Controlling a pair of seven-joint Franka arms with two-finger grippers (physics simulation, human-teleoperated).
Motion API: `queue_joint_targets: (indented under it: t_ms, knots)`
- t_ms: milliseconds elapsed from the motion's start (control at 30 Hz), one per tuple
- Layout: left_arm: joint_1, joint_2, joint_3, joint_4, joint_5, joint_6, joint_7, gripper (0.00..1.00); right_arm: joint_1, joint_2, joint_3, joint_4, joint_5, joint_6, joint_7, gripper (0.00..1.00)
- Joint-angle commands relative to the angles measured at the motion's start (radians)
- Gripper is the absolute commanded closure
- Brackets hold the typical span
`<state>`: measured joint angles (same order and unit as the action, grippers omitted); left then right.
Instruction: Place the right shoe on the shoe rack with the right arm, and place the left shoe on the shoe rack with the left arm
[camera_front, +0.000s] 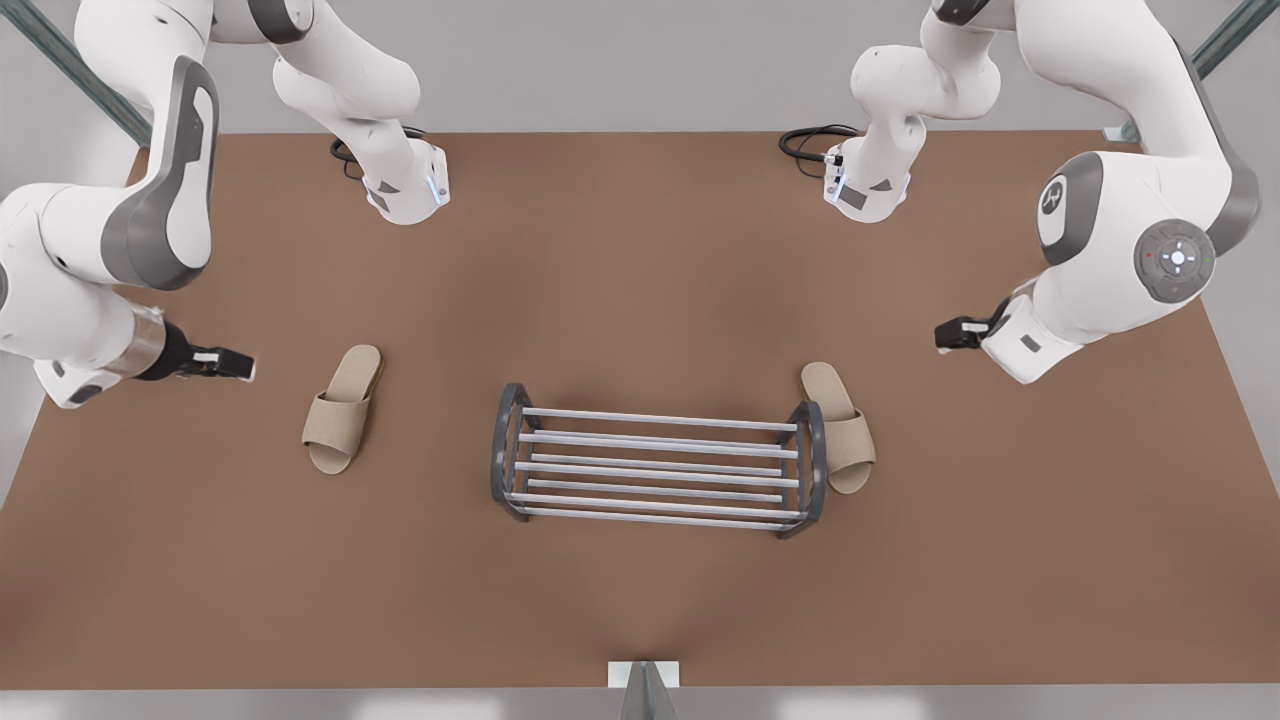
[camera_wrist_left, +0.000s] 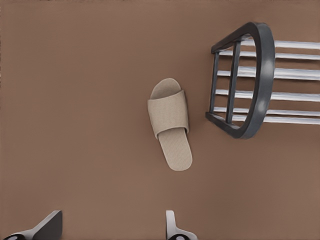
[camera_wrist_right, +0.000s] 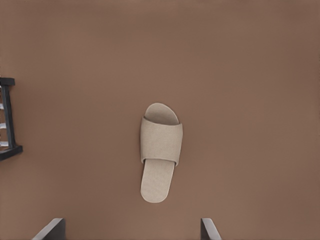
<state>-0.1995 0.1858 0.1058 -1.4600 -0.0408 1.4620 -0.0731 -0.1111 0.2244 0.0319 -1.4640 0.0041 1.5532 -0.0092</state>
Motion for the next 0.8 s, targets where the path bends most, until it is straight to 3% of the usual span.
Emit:
queue_joint_targets:
  t_ms: [0,67,100,133,167,233,267,300,333,367,467,567,633,700,767]
  knots:
    - [0.0,0.007,0.0,0.001,0.004,0.008,-0.043,0.0,-0.001,0.001,0.0,0.002,0.0,0.103,-0.038,0.0]
    - [0.0,0.06,0.009,0.026,-0.048,-0.071,-0.044,0.0,0.001,0.006,0.0,0.004,0.0,0.105,-0.038,0.0]
    - [0.02,0.034,0.011,-0.068,-0.054,-0.068,-0.042,0.0,0.002,0.006,0.0,0.004,-0.001,0.105,-0.037,0.0]
    - [0.044,0.0,0.04,-0.228,-0.147,0.083,-0.045,0.0,0.001,0.009,0.0,0.005,0.0,0.108,-0.037,0.0]
    - [0.045,-0.063,0.11,-0.499,-0.335,0.387,0.011,0.0,0.008,0.012,0.0,0.005,0.0,0.107,-0.034,0.0]
    - [0.04,-0.075,0.141,-0.811,-0.68,0.821,0.26,0.0,0.013,0.016,0.008,-0.004,-0.001,0.108,0.11,0.0]
    - [0.02,-0.077,0.123,-0.89,-0.767,0.981,0.302,0.0,0.013,0.004,0.01,-0.044,-0.001,0.148,0.118,0.0]
    - [0.017,-0.069,0.003,-0.98,-0.963,1.26,0.305,0.0,0.019,-0.036,0.022,-0.125,-0.001,0.223,0.195,0.0]
    - [0.017,-0.072,-0.038,-1.011,-1.06,1.333,0.306,0.0,0.021,-0.051,0.026,-0.168,-0.001,0.274,0.236,0.0]
    - [0.017,-0.092,-0.04,-1.057,-1.116,1.341,0.34,0.0,0.024,-0.06,0.026,-0.216,-0.001,0.343,0.281,0.0]
    - [0.017,-0.098,-0.063,-1.139,-1.668,1.373,0.674,0.0,0.027,-0.1,0.048,-0.314,-0.001,0.436,0.53,0.0]
    - [0.04,-0.101,-0.055,-1.203,-1.843,1.342,1.053,0.0,0.022,-0.155,0.045,-0.46,0.034,0.587,0.578,0.0]
    - [0.038,-0.092,-0.066,-1.192,-2.212,1.336,1.298,0.0,0.01,-0.18,0.039,-0.568,0.079,0.721,0.58,0.0]
    - [0.037,-0.031,-0.064,-1.181,-2.599,1.167,1.746,0.0,0.008,-0.204,0.037,-0.662,0.082,0.832,0.58,0.0]
    - [0.037,-0.028,-0.064,-1.181,-2.65,1.144,1.783,0.0,0.01,-0.229,0.037,-0.771,0.137,0.998,0.58,0.0]
